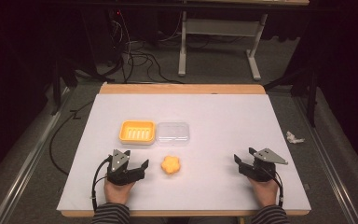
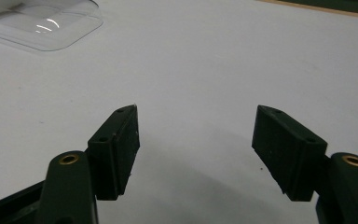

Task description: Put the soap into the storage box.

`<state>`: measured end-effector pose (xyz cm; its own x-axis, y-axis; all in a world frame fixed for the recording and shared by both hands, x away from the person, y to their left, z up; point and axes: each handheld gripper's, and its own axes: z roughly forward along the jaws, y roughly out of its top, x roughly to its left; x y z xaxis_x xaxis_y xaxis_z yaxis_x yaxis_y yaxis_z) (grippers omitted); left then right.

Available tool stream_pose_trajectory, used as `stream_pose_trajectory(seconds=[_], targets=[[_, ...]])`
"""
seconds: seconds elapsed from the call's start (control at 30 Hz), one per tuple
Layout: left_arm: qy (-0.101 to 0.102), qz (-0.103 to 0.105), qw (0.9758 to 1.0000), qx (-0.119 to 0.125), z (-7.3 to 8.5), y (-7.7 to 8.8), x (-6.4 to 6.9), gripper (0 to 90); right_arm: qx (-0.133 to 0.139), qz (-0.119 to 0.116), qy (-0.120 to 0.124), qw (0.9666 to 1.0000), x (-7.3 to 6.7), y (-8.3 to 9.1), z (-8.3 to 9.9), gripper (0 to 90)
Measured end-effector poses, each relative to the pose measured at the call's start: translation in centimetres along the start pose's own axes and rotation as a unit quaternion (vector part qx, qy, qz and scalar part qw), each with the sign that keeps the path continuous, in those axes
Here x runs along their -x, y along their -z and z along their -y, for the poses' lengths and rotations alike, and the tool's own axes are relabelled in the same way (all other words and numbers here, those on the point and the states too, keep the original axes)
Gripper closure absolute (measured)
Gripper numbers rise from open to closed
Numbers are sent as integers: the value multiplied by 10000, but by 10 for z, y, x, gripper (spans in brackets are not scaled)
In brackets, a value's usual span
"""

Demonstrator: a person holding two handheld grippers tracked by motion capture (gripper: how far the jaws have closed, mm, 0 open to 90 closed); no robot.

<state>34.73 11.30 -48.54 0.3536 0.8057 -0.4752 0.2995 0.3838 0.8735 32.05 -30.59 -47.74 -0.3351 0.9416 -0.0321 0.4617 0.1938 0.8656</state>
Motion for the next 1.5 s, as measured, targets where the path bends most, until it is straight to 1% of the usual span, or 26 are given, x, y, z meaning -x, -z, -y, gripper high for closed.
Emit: stream_pose_trajectory(seconds=[0.1, 0.17, 0.2, 0.23, 0.37, 0.4, 0.43, 0.47, 0.5, 0.67, 0.7, 0.83, 0.9, 1.1, 1.13, 1.4, 1.5], targets=[[-2, 40, 10000, -64, 0, 0, 1, 191, -20, 5, -9, 10000, 0, 0, 0, 325], [50, 57, 9998, -168, 0, 0, 2, 185, -29, -3, -15, 10000, 0, 0, 0, 325], [83, 110, 9996, -234, 0, 1, 5, 182, -6, 3, -6, 10000, 0, 0, 0, 325], [83, 110, 9996, -234, 0, 1, 5, 182, -6, 3, -6, 10000, 0, 0, 0, 325], [77, 268, 9991, -328, 2, 3, 15, 181, -14, -25, 14, 10000, 0, 0, 0, 324], [56, 362, 9985, -398, 2, 4, 21, 180, -13, -22, 12, 10000, 0, 0, 0, 324], [56, 362, 9985, -398, 2, 4, 21, 178, -13, -22, 12, 10000, 0, 0, 0, 324], [15, 447, 9979, -467, 3, 4, 27, 178, -4, -17, 16, 10000, 0, 0, 0, 324], [15, 447, 9979, -467, 3, 4, 27, 175, -12, -18, 20, 10000, 0, 0, 0, 324], [-20, 632, 9960, -627, 3, 4, 41, 159, -31, -4, 49, 10000, 0, 0, 0, 324], [1, 662, 9957, -653, 3, 4, 43, 155, -35, -2, 46, 10000, 0, 0, 0, 324], [-53, 754, 9939, -803, 7, 1, 52, 153, -54, 3, 45, 10000, -1, 0, 0, 324], [-143, 792, 9927, -900, 9, -1, 56, 151, -69, 10, 32, 10000, -1, 0, 0, 325], [-232, 867, 9902, -1069, 17, -11, 68, 144, -79, 12, 38, 10000, -1, -1, -1, 325], [-228, 859, 9903, -1072, 18, -13, 70, 142, -83, 10, 41, 10000, -1, -1, -1, 325], [-332, 842, 9872, -1312, 29, -26, 78, 138, -99, 12, 37, 9999, -1, -1, -1, 325], [-428, 821, 9865, -1351, 32, -30, 80, 139, -115, 2, 41, 9999, -1, -2, -1, 325]])
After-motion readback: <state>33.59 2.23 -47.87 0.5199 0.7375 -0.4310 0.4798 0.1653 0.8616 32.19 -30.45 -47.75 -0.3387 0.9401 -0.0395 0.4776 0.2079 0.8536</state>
